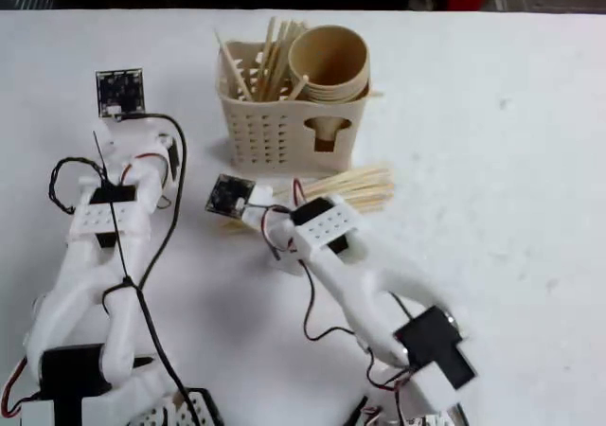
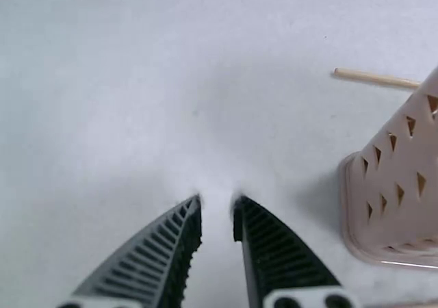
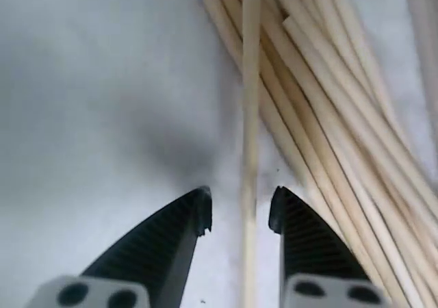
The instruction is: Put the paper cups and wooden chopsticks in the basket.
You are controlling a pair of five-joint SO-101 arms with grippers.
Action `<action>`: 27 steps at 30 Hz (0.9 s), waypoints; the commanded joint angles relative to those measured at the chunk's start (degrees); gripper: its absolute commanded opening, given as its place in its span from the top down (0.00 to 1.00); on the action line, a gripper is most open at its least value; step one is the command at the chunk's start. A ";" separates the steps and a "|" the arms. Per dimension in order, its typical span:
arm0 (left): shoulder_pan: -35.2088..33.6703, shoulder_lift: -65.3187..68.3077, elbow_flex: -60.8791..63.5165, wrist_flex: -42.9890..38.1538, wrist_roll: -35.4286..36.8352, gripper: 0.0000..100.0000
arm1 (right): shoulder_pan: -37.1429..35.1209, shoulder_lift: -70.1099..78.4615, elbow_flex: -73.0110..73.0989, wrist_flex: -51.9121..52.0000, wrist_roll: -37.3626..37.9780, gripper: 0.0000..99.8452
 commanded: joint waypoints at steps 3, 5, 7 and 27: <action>0.48 -1.98 -0.44 -1.67 -0.62 0.90 | 0.04 1.27 -0.70 -1.71 0.62 0.88; 0.48 -1.98 -0.44 -1.67 -0.62 0.90 | 0.04 1.89 -1.23 -1.63 0.26 0.93; 0.48 -1.98 -0.44 -1.67 -0.62 0.90 | 0.04 1.98 -1.23 -1.63 0.09 0.99; 0.48 -1.98 -0.53 -1.67 -0.62 0.90 | -0.13 -29.23 -0.97 13.93 -2.46 0.98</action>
